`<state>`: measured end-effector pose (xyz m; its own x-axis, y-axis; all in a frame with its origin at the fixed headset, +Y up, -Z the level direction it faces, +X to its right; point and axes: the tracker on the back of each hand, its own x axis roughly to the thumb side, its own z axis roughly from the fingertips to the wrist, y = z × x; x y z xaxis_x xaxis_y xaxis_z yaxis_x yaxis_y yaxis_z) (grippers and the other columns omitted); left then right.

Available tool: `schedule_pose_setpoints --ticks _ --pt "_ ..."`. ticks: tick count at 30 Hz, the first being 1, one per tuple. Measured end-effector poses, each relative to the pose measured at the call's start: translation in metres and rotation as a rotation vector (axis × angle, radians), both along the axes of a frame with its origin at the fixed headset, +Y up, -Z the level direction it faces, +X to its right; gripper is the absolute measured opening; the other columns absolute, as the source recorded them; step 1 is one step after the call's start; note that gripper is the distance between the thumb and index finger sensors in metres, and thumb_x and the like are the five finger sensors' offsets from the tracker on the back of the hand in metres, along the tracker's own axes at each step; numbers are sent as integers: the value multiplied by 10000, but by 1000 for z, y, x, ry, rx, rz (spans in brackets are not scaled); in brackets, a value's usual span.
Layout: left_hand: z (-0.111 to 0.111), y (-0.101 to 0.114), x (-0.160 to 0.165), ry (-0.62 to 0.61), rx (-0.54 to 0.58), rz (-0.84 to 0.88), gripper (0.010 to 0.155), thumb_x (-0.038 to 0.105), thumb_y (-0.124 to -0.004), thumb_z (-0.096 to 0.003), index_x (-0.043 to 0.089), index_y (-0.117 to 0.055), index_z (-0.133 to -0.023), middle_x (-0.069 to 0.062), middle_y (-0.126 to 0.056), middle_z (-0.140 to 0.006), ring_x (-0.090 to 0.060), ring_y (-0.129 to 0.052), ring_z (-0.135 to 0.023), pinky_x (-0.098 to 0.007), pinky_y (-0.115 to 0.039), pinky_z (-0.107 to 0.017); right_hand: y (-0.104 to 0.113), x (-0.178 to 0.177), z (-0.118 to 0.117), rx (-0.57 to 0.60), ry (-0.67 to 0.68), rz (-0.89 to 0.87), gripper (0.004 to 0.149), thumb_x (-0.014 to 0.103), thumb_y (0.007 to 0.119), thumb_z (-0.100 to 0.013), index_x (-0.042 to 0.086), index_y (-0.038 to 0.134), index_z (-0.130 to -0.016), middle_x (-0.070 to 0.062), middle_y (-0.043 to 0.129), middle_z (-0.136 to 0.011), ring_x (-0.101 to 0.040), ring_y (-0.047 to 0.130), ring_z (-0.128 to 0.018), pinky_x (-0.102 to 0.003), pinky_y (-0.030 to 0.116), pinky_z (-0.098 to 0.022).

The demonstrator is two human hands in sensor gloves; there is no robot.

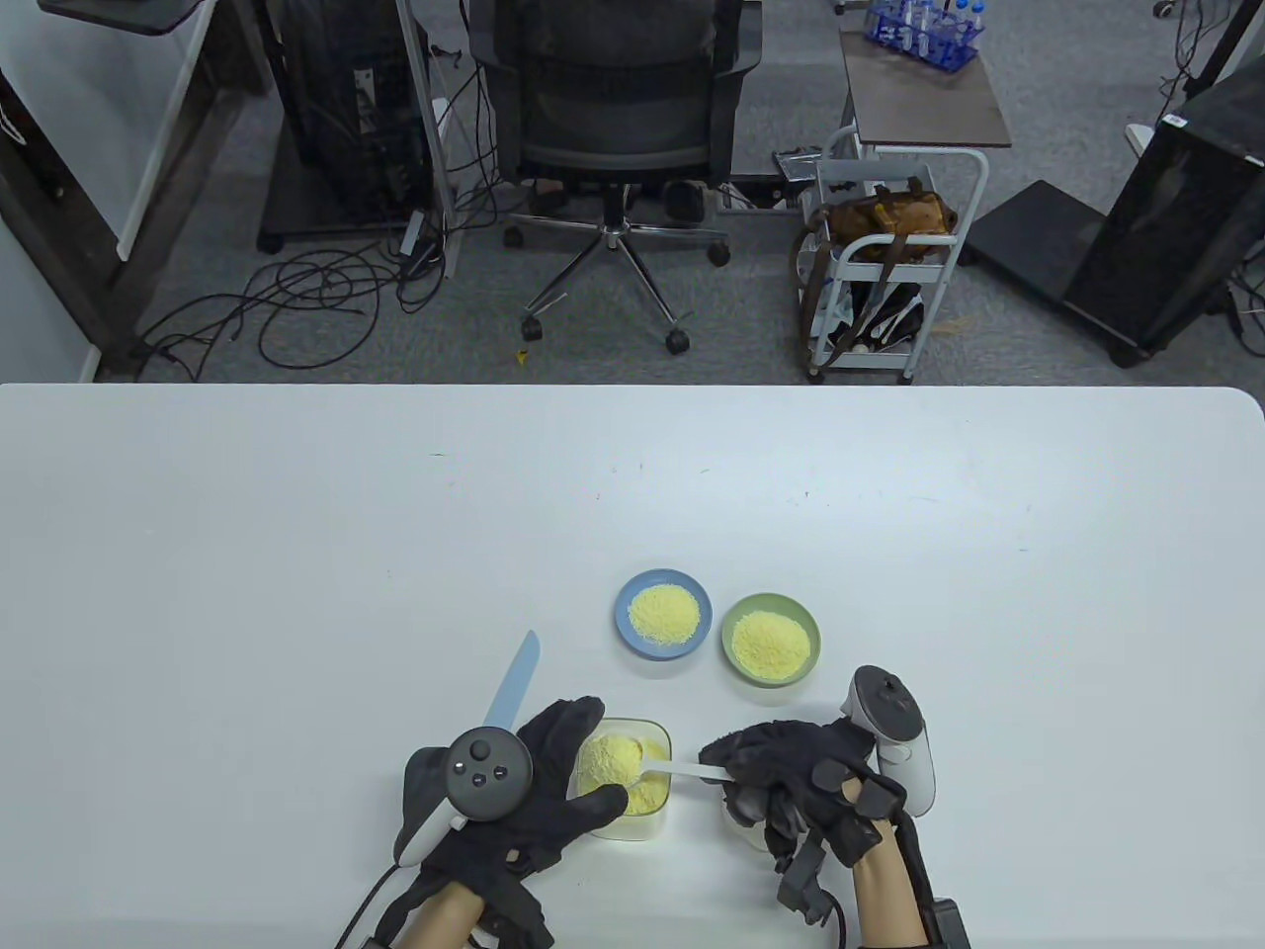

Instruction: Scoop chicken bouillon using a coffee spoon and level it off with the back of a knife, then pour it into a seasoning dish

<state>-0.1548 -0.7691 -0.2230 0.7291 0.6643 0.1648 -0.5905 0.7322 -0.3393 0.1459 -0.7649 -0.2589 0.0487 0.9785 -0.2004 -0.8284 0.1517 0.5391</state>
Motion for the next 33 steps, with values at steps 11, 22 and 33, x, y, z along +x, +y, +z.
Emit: schedule_pose_setpoints --ticks 11,22,33 --pt "-2 19 -37 185 100 45 896 750 -572 -411 261 -325 -1121 -201 -504 -1148 -423 -601 -1016 -619 -425 -741 1 5 2 21 -10 -24 394 137 749 -415 -169 753 -664 -219 933 -216 97 884 92 -253 883 93" --pt "-6 9 -62 385 -161 -562 749 554 -721 -476 161 -496 -1072 -201 -646 -1056 -323 -772 -847 -563 -554 -694 1 6 5 25 -5 -15 395 138 747 -418 -169 749 -667 -220 932 -220 97 885 89 -253 884 90" --pt "-8 4 -59 399 -163 -693 653 520 -825 -416 187 -668 -954 -145 -760 -864 -183 -893 -579 -480 -690 -594 2 7 6 31 -13 -4 396 138 745 -418 -168 748 -669 -220 932 -221 97 885 88 -253 883 89"
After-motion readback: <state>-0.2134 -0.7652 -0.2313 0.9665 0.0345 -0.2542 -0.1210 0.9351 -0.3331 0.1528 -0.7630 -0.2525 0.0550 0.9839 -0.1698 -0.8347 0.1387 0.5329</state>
